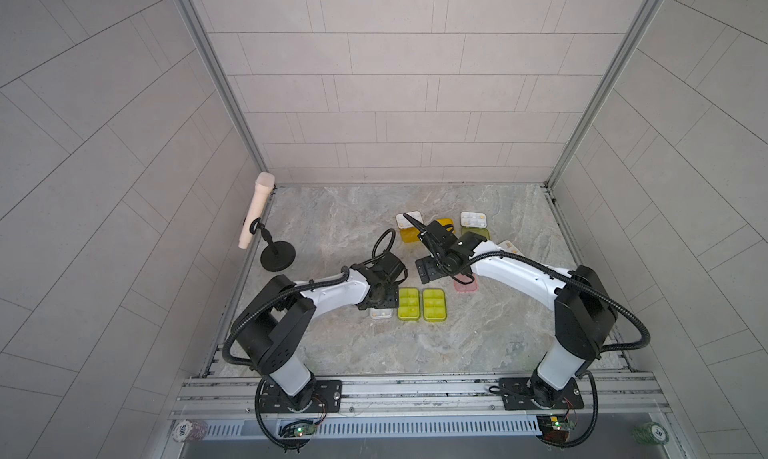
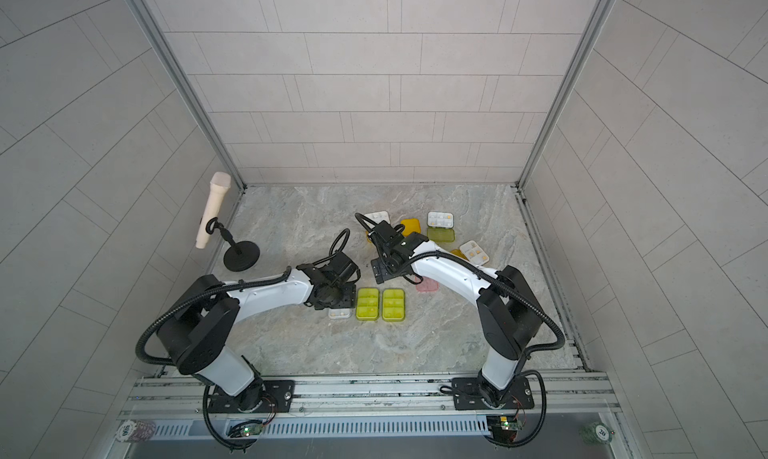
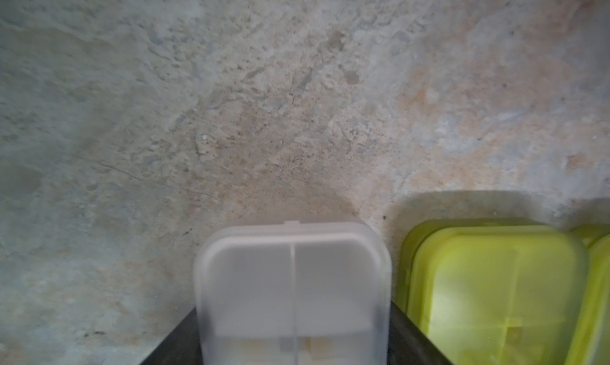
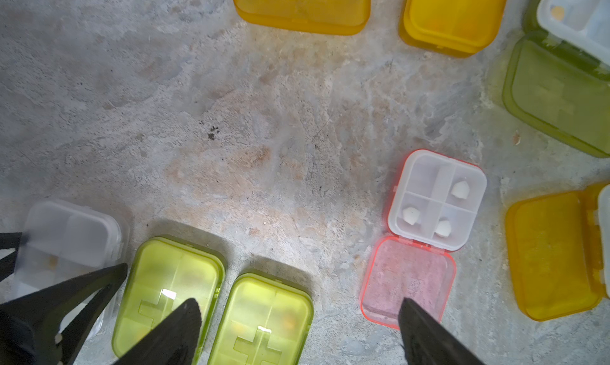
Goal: Close pillboxes
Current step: Move the pillbox to the center of the board.
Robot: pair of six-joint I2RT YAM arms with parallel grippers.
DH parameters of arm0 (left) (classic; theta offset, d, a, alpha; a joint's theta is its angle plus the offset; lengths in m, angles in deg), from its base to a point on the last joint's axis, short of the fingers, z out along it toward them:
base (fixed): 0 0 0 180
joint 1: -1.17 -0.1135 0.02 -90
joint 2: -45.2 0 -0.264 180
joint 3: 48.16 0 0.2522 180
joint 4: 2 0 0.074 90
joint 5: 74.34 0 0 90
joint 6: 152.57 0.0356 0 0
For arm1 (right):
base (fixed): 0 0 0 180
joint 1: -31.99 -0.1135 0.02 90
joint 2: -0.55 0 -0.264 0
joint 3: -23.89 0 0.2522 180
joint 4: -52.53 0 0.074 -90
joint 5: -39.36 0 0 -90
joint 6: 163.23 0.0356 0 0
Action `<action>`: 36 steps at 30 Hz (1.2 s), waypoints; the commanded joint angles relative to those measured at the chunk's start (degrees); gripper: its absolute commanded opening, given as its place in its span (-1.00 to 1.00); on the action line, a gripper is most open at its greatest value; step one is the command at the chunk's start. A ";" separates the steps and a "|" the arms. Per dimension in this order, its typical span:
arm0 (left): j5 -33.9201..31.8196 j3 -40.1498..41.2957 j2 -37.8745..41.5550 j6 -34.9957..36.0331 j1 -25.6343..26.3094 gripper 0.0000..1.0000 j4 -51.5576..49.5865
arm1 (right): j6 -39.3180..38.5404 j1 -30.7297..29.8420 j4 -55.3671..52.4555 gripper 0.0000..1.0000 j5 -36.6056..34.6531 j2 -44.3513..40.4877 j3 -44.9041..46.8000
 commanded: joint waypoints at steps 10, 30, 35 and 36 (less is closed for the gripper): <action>1.00 1.09 1.99 -0.28 0.56 0.47 -0.30 | -0.37 0.79 -0.90 0.90 -1.51 -3.28 0.16; -0.96 0.56 0.92 2.63 0.65 0.54 -1.37 | -0.90 1.16 -1.92 0.90 -1.56 -3.36 -1.25; -0.95 0.63 -0.15 2.73 0.66 0.55 -0.41 | -1.07 1.15 -2.31 0.90 -1.64 -3.45 -1.33; -0.75 0.62 -0.26 2.68 0.69 0.56 -0.30 | -1.08 1.20 -2.51 0.90 -1.69 -3.45 -1.38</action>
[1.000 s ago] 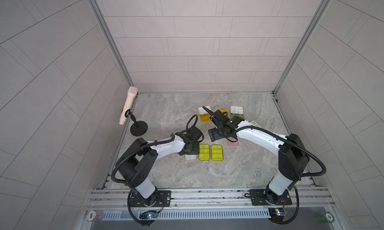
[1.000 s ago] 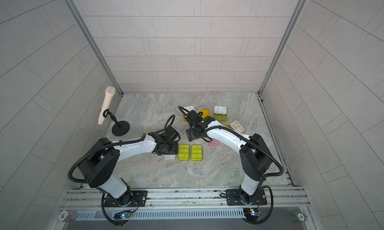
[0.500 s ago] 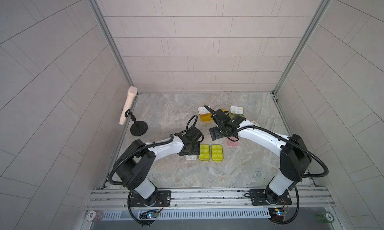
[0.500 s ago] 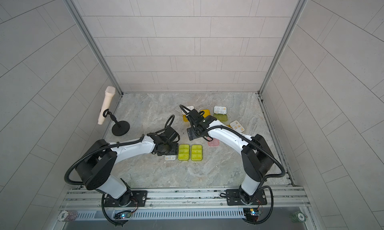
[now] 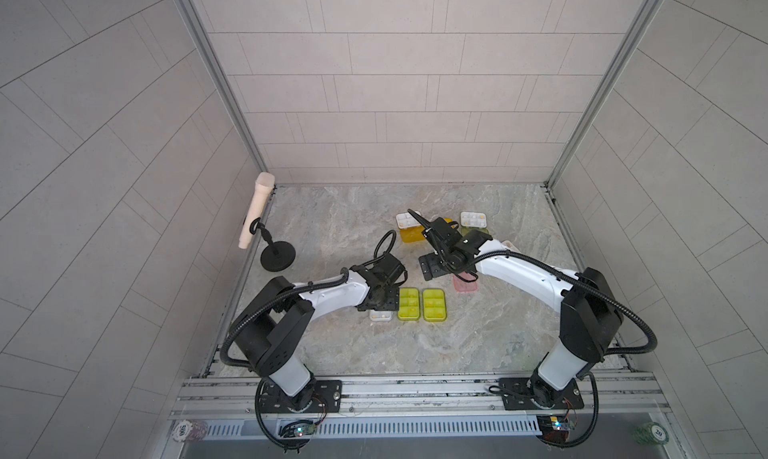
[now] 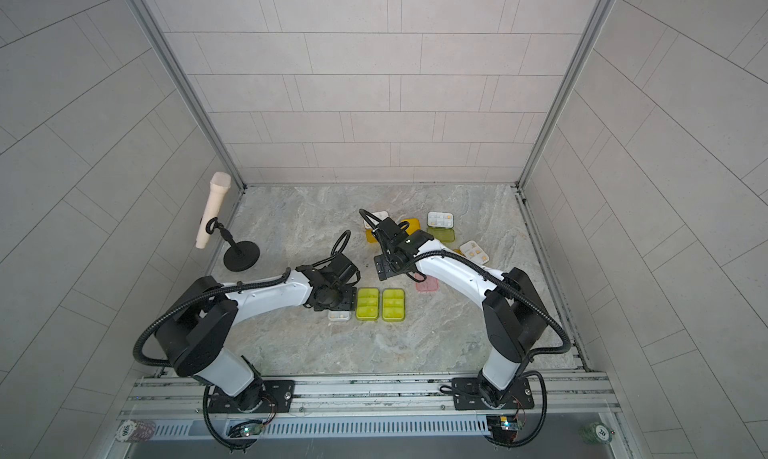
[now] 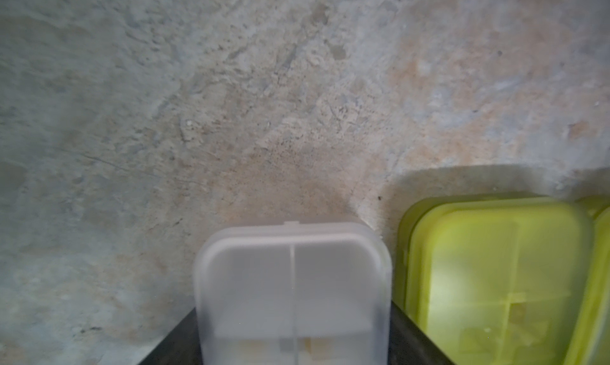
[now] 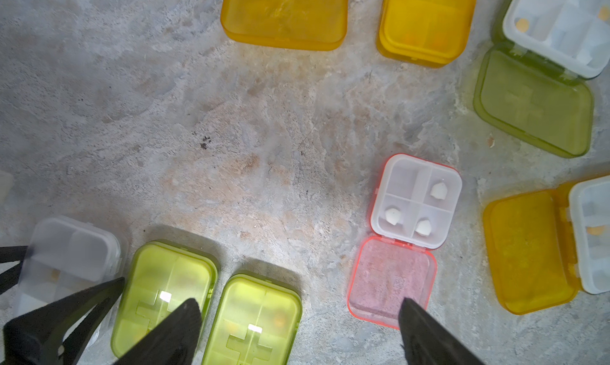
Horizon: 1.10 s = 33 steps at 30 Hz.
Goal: Close pillboxes
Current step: Move the pillbox to the center of the board.
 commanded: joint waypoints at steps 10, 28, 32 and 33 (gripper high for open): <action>-0.98 -1.10 0.71 1.08 0.26 0.68 -1.36 | -0.77 0.13 -2.09 0.91 -1.26 -1.99 -1.73; -8.04 -9.08 12.88 4.15 -0.63 0.71 -12.07 | 1.34 1.68 0.03 0.89 0.59 -2.05 -2.46; -13.17 -14.21 16.03 7.23 -0.93 0.73 -12.17 | 4.29 4.12 4.07 0.85 5.56 -2.12 -1.59; -14.54 -15.82 16.67 7.95 -1.10 0.74 -12.07 | 5.22 4.82 5.30 0.84 6.64 -2.06 -1.36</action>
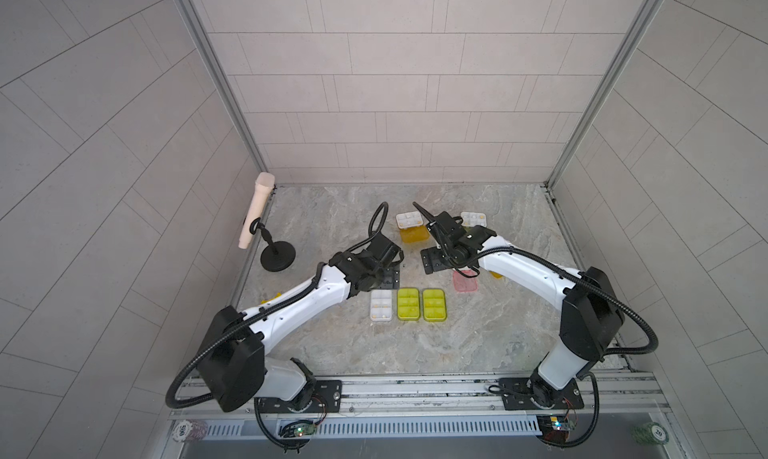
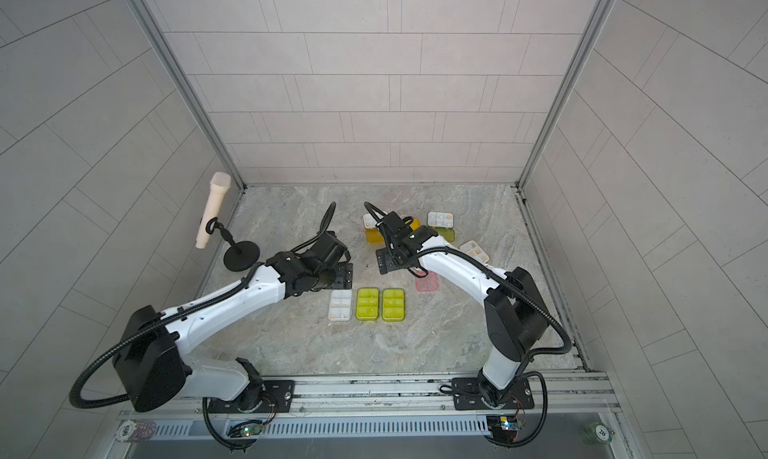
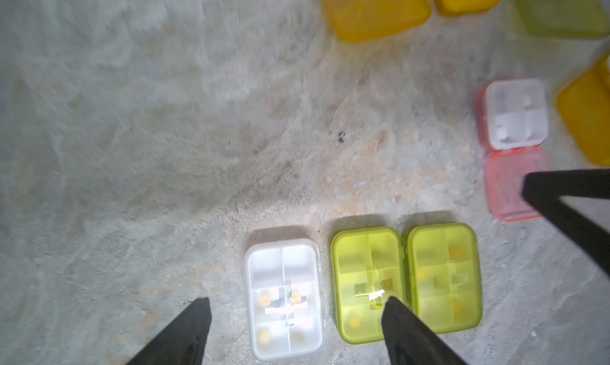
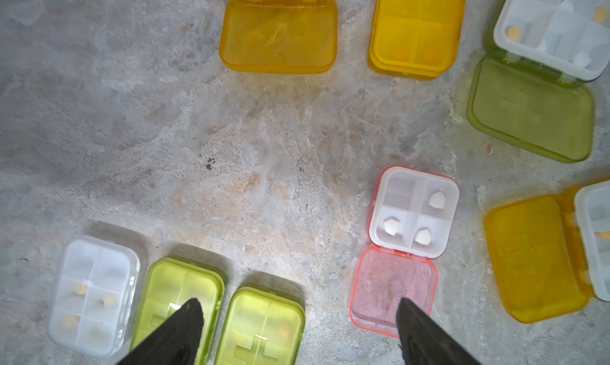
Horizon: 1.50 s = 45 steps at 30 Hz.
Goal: Close pillboxes
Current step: Move the pillbox to the center of the board, then adjust the pillbox at the center of the board.
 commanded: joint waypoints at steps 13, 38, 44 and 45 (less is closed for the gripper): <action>-14.54 -0.95 7.47 2.69 -5.87 0.81 25.56 | 20.14 7.09 22.11 0.70 13.62 0.32 4.34; 12.54 16.16 6.18 -17.01 -24.43 0.67 45.92 | 33.12 9.97 39.01 0.35 17.46 11.17 7.98; 15.52 17.59 5.44 -18.68 -25.89 0.67 49.88 | 34.09 9.97 41.86 0.34 17.64 13.91 7.30; 16.24 17.89 5.30 -18.65 -26.14 0.67 50.96 | 34.16 9.97 42.16 0.35 17.63 14.34 7.10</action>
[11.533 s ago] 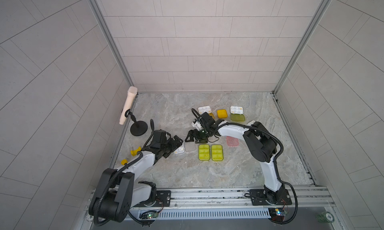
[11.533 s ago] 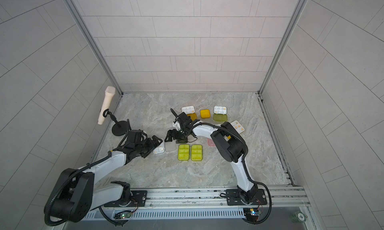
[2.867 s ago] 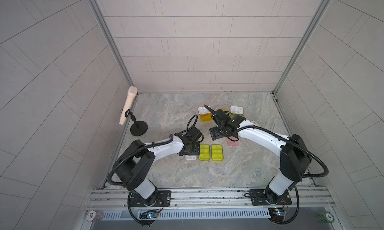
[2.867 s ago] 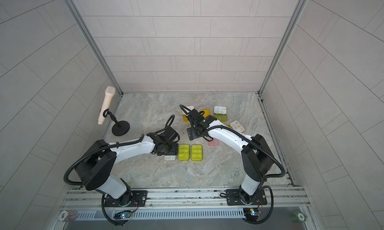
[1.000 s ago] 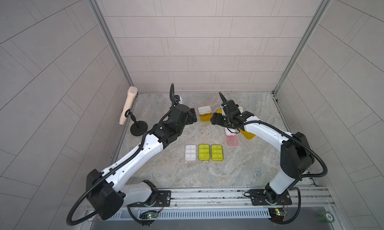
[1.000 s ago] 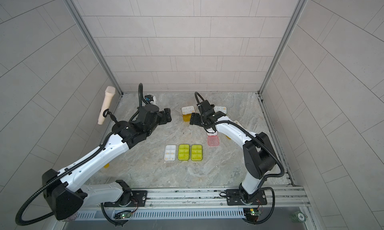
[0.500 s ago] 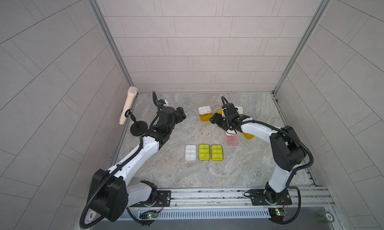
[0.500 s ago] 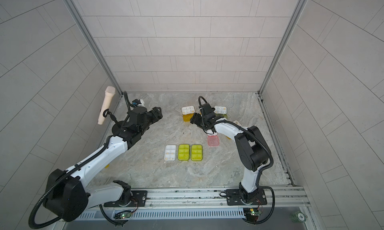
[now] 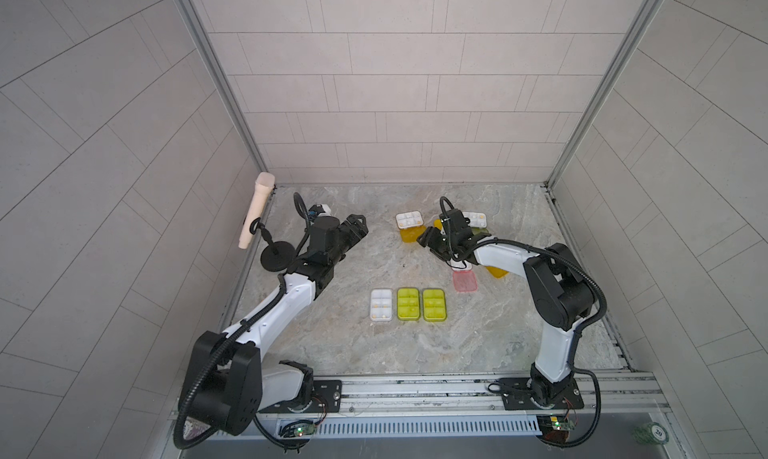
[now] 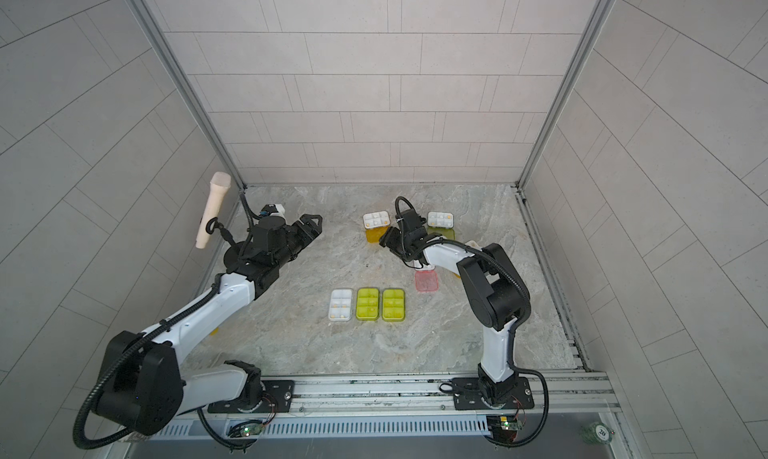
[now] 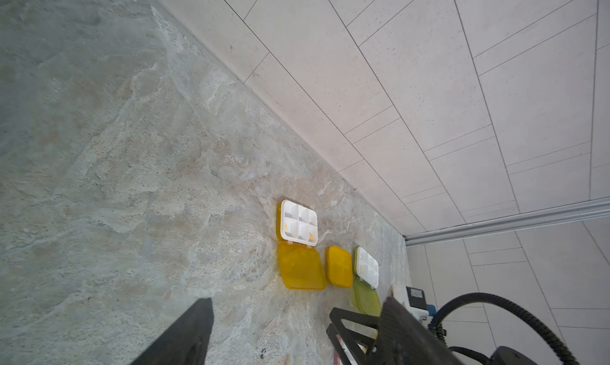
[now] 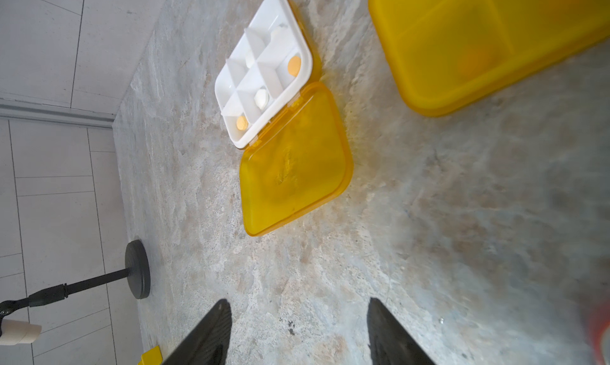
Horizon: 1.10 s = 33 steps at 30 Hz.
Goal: Close pillboxes
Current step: Adjust the pillbox at the center of the board.
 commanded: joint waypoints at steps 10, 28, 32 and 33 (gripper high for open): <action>7.33 1.03 -3.26 -3.78 -2.78 0.63 7.16 | 3.49 0.16 5.13 0.36 -0.65 4.03 -2.59; 11.44 -0.15 -5.95 -5.27 -4.92 0.61 7.69 | 7.58 -0.04 7.90 0.01 -1.34 8.86 -5.65; 11.66 -0.09 -5.91 -5.37 -4.94 0.61 7.91 | 8.00 -0.02 8.45 -0.05 -1.71 9.38 -6.00; 11.69 -0.12 -5.85 -5.36 -5.03 0.61 8.04 | 8.28 -0.02 8.33 -0.05 -1.67 9.48 -6.11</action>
